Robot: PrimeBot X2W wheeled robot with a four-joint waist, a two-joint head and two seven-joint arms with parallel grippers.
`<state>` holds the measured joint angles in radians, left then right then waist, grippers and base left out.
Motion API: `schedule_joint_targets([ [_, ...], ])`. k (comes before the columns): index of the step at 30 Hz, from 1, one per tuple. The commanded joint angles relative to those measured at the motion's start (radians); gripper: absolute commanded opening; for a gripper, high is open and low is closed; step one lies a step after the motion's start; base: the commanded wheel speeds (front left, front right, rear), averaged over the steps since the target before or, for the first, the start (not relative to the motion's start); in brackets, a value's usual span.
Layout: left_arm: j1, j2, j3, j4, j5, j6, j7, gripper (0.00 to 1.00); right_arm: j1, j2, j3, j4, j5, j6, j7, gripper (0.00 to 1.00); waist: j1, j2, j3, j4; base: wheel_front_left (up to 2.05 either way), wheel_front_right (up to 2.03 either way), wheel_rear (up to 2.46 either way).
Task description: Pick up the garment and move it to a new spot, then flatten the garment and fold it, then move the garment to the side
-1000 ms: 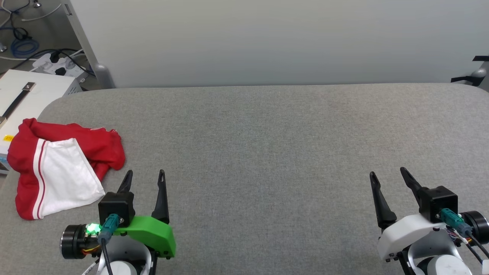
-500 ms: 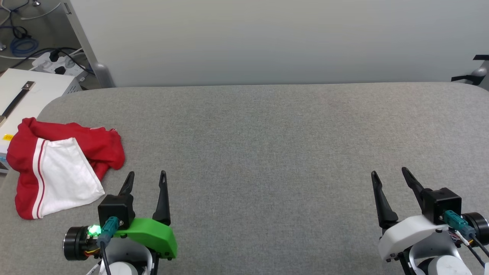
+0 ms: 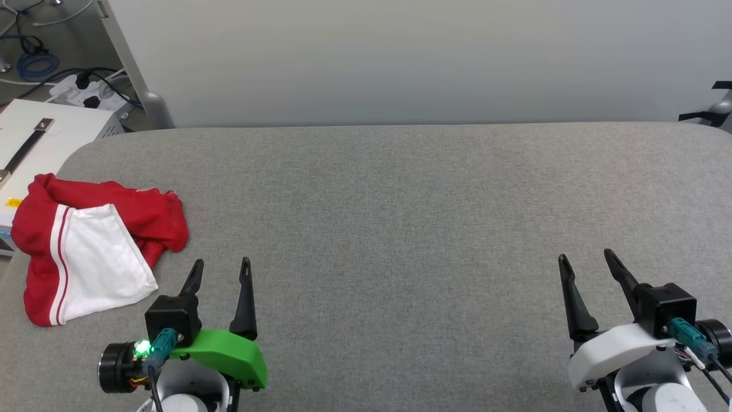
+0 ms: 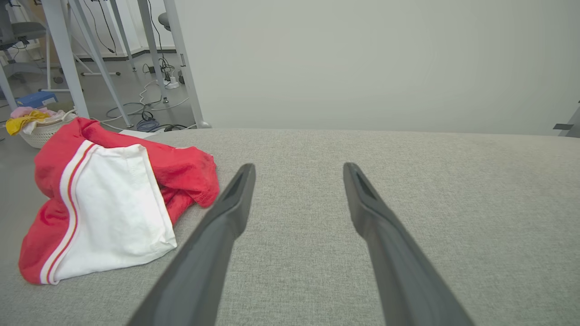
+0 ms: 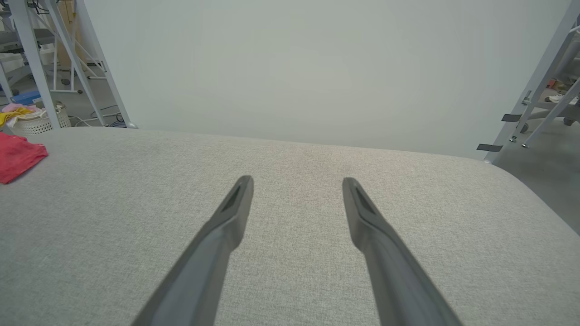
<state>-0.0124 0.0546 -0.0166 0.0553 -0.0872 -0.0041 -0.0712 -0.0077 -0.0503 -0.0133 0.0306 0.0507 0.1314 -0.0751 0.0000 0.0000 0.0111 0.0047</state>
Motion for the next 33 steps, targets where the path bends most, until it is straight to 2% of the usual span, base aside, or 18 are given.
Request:
schedule_joint_targets([
  [1, 0.005, -0.001, -0.001, 0.004, -0.009, 0.001, -0.012, 1.0, 0.005, 0.0, -0.003, 0.004, 0.013, 0.0, -0.01, 1.0, 0.0, 0.0, 0.0, 0.001, 0.0, 0.0, 0.0],
  [33, 0.007, -0.002, -0.026, 0.043, -0.08, -0.007, -0.078, 1.0, 0.014, 0.0, 0.002, 0.014, 0.05, 0.0, -0.076, 1.0, 0.0, 0.0, 0.016, 0.017, 0.0, 0.0, 0.0],
])
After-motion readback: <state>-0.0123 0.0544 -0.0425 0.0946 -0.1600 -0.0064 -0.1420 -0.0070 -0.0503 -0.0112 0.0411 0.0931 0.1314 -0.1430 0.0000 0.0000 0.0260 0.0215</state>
